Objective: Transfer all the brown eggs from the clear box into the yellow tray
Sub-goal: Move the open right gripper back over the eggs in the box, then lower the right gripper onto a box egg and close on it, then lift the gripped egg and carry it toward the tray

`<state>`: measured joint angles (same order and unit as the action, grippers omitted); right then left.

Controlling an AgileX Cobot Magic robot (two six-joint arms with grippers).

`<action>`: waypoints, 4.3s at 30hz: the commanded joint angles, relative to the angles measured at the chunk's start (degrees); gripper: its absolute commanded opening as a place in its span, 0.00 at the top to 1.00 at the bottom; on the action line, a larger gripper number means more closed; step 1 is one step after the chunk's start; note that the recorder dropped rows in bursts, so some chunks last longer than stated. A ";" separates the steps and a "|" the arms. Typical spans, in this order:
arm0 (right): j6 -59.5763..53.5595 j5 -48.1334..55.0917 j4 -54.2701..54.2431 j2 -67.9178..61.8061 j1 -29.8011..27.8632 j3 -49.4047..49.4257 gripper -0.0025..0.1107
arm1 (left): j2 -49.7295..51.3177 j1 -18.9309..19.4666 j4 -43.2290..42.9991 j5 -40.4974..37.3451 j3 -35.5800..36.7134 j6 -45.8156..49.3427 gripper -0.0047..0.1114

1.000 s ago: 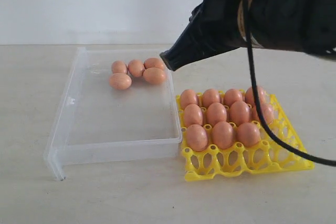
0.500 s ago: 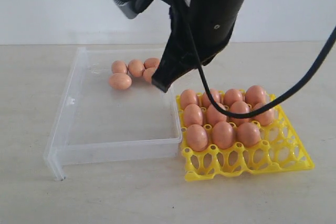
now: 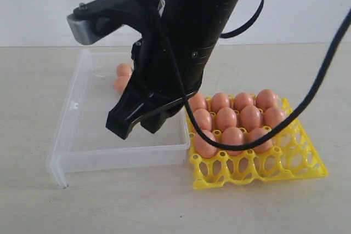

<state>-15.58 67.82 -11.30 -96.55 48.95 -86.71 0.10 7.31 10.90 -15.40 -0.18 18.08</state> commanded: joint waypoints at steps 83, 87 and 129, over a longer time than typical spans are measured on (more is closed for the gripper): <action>-15.52 -37.53 25.86 -45.60 -5.29 -32.21 0.46 | -0.10 0.08 0.41 0.54 0.18 -0.52 1.00; -11.75 -41.05 30.52 -47.14 -5.99 -32.21 0.46 | -0.10 0.08 0.41 0.54 0.18 -0.52 1.00; 18.01 -82.31 4.07 -24.29 -5.22 0.61 0.98 | -0.10 0.08 0.41 0.45 0.18 -0.52 1.00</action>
<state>-0.37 -4.36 -6.07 -124.76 42.96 -94.10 0.10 7.31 10.90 -15.40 -0.18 18.08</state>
